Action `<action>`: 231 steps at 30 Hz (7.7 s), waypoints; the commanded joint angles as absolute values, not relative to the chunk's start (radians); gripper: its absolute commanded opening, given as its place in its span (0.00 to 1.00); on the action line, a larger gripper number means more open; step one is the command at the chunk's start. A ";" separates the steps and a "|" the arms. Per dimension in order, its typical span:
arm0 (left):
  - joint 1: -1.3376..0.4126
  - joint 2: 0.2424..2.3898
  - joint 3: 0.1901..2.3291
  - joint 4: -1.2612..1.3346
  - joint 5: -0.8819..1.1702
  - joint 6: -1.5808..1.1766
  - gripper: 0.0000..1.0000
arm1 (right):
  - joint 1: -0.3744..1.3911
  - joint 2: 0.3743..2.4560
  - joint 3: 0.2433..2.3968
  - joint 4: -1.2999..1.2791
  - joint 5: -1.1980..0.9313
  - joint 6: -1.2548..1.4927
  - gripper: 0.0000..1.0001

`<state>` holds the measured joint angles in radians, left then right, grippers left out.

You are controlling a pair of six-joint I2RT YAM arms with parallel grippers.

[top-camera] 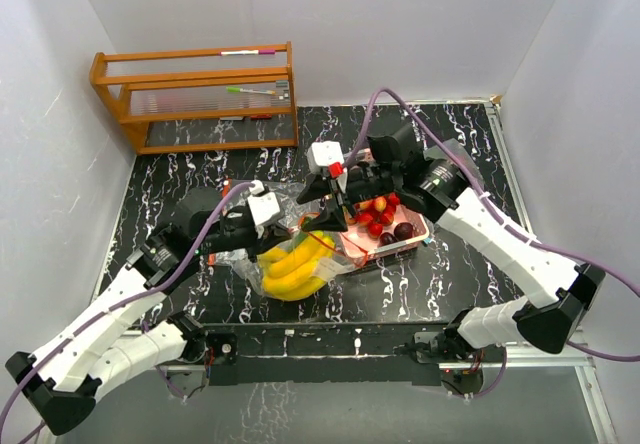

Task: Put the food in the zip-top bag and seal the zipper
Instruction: Zip the zipper food storage bag at the center of the board.

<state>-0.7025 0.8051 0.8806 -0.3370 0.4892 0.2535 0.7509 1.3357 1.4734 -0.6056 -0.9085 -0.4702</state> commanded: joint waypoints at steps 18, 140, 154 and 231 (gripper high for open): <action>-0.701 0.824 1.028 -0.339 0.459 0.258 0.00 | 0.870 1.349 1.468 -0.487 -0.616 -0.503 0.53; -0.701 0.827 1.053 -0.303 0.495 0.319 0.00 | 0.872 1.116 1.176 -0.275 -0.328 -0.235 0.50; -0.701 0.843 1.071 -0.311 0.524 0.321 0.00 | 0.870 1.078 1.248 -0.424 -0.413 -0.362 0.67; -0.701 0.838 1.041 -0.292 0.551 0.327 0.00 | 0.869 1.297 1.462 -0.551 -0.645 -0.413 0.28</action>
